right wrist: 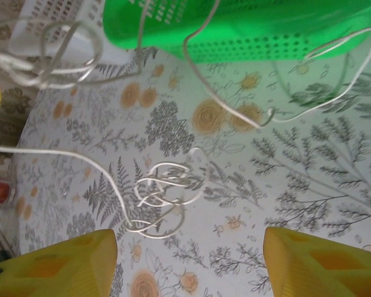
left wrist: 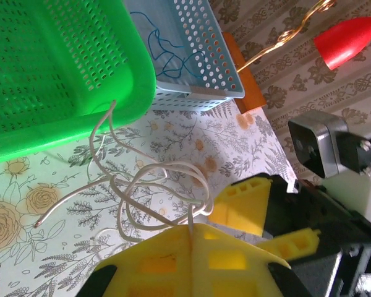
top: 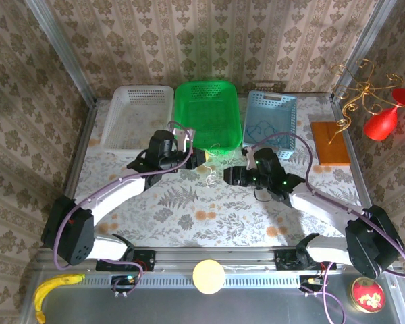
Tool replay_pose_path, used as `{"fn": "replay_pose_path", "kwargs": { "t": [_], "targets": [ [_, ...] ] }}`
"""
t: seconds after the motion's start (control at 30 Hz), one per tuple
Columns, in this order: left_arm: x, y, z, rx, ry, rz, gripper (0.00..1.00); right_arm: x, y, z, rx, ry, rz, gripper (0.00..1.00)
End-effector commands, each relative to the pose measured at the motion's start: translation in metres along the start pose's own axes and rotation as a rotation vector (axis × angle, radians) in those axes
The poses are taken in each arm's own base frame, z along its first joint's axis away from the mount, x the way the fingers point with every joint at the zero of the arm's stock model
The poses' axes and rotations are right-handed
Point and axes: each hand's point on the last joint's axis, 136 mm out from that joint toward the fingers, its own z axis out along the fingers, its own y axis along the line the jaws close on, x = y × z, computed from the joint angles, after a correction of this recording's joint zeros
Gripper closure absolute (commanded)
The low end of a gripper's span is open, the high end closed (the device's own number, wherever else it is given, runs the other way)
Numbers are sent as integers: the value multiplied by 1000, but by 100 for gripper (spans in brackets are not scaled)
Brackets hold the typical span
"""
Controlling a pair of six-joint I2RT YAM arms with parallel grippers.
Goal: Untangle the cables
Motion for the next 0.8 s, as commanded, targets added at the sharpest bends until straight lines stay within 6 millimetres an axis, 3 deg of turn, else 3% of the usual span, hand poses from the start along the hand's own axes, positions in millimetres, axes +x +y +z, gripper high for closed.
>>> {"fn": "replay_pose_path", "kwargs": {
  "t": [0.0,0.4,0.77],
  "targets": [
    [-8,-18,-10,58,-16,16,100,-26,-4,-1,21,-69,-12,35],
    [-18,-37,-18,105,-17,47,100,-44,-8,11,45,-88,-258,33],
    [-23,-46,-24,121,-28,59,100,-60,-18,42,69,-82,-294,33]
  ]
}}
